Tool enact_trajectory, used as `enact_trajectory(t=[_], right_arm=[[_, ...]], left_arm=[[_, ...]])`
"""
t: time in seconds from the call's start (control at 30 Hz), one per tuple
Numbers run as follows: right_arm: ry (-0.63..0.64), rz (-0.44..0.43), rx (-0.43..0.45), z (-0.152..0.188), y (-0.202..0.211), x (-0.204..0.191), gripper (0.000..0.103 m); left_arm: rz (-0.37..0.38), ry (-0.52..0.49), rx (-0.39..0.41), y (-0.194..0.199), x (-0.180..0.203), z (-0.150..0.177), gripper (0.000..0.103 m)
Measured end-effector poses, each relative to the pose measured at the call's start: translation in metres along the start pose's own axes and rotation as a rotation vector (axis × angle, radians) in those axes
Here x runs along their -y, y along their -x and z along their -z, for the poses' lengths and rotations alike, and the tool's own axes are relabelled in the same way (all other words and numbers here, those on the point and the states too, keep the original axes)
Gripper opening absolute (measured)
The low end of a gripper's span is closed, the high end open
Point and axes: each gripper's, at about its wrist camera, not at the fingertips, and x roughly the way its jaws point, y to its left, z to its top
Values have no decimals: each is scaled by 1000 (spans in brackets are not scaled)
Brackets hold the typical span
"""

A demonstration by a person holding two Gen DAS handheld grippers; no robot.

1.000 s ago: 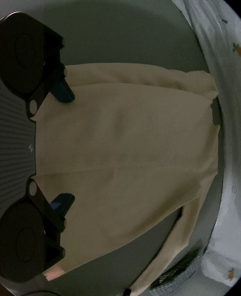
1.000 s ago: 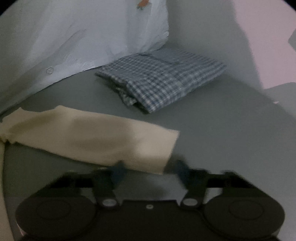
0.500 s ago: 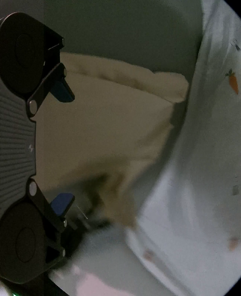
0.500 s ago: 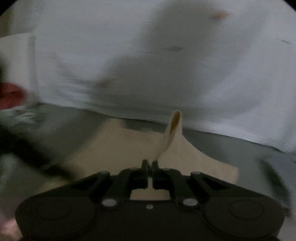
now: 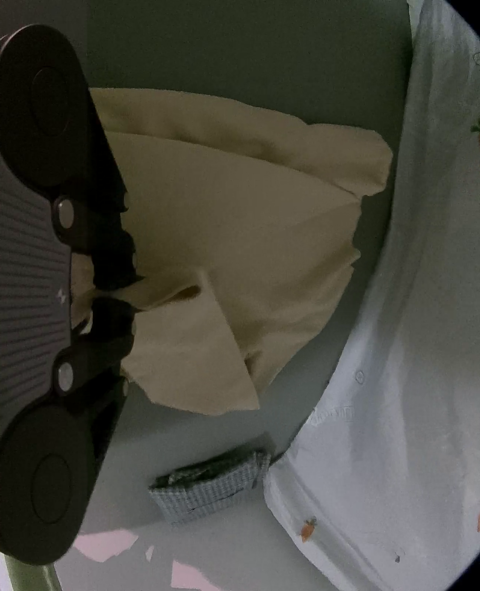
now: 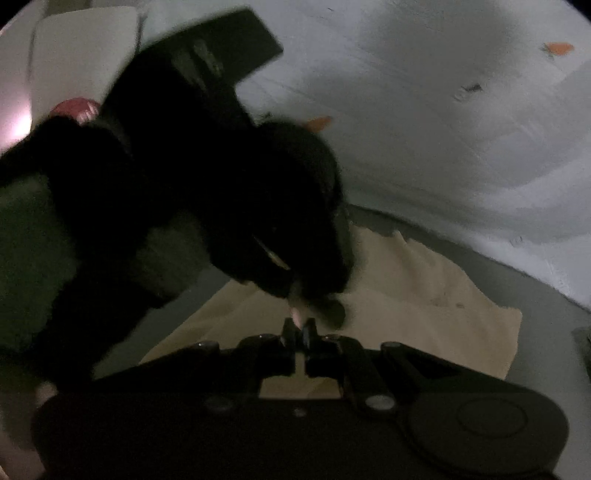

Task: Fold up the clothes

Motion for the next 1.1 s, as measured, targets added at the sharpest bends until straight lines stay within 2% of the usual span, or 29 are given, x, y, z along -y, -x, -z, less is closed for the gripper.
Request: enact_trajectory(t=[0.07,0.13,0.33,0.4,0.43,0.47,0.5,0.57,0.7,0.8,0.87,0.97,1.1], right_arm=[[-69,28,-24,4,9,9,27],[-159,81,-61,17,21,23,44],[-323,439,-336,88,30,41,45],[-407,438,-347,103,33,47,43],[-409,414,-336,102,31,47,29],[-411,389,-325,101,29,48,7],[-407,369,-314,99,27,48,3],[-324,374,-293,84,31,35,3],[-159,389,-224,48,47,0,2],[-51,342,-199,28,43,-29,2],[-12,290,-218,26,29,-42,2],[32,219,-271,30,1,-52,3],[7,192,-320,34,-16,-49,3]], left_arm=[[36,6,24,4,-4,-4,4],[56,8,50,10,-7,-11,4],[86,16,140,28,-11,-50,4],[105,19,178,37,-9,-67,4],[112,17,202,44,-6,-76,4],[124,17,230,53,-5,-85,4],[138,18,260,64,-3,-95,4],[157,16,351,97,-3,-115,4],[160,53,595,193,-24,-132,4],[70,73,702,236,-50,-130,4],[-27,74,720,244,-69,-128,4],[-113,119,677,231,-103,-121,4],[-130,191,640,224,-138,-112,4]])
